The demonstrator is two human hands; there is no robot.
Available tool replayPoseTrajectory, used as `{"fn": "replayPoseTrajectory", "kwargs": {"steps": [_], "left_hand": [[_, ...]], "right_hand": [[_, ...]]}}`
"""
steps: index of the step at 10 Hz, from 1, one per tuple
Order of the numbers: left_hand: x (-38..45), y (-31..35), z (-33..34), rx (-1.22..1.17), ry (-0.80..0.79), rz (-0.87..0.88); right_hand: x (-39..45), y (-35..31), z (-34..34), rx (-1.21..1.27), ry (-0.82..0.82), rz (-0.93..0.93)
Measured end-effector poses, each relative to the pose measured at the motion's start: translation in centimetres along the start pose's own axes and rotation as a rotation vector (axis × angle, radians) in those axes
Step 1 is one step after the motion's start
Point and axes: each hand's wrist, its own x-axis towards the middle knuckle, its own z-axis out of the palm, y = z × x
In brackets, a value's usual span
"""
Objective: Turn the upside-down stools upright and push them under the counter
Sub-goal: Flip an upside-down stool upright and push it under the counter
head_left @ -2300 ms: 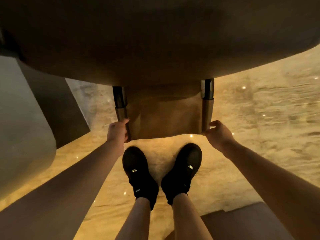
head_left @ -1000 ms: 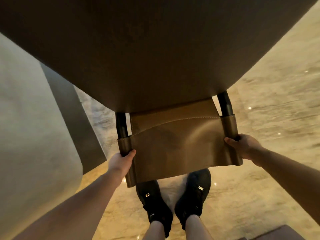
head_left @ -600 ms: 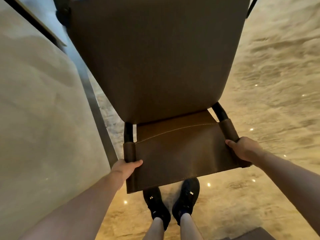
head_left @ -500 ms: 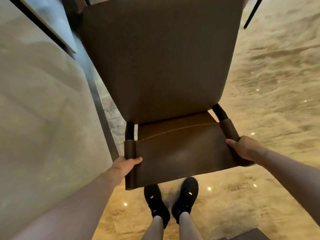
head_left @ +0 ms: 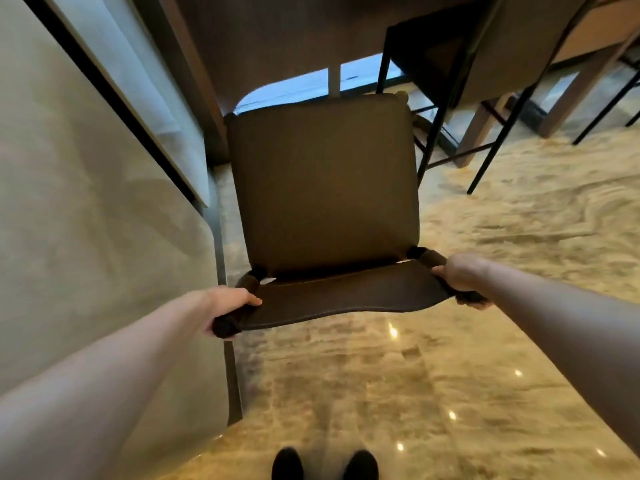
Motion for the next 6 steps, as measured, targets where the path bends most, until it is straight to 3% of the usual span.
{"fn": "replayPoseTrajectory", "kwargs": {"steps": [1,2,3,4,5,6], "left_hand": [[-1.7,3.5,-2.5,0.034,0.066,0.101],[-3.9,8.9,-6.1,-0.005,0.257,0.277],[-4.2,11.1,-6.9,0.082,0.460,0.434],[-3.0,13.5,-7.7,0.158,0.729,0.605],[-2.5,14.7,-8.4,0.059,0.782,0.626],[-2.2,16.4,-9.9,0.322,0.788,0.642]], "right_hand": [[-0.4,-3.4,-2.9,-0.112,0.167,-0.149],[-1.1,-7.9,-6.2,-0.201,0.389,-0.325],[-1.4,-10.2,-7.3,-0.261,0.411,-0.433],[-0.5,-13.0,-9.1,-0.246,0.285,-0.456],[0.5,-14.4,-10.3,-0.278,0.235,-0.438],[1.3,-16.4,-11.8,-0.315,0.205,-0.422]]}}
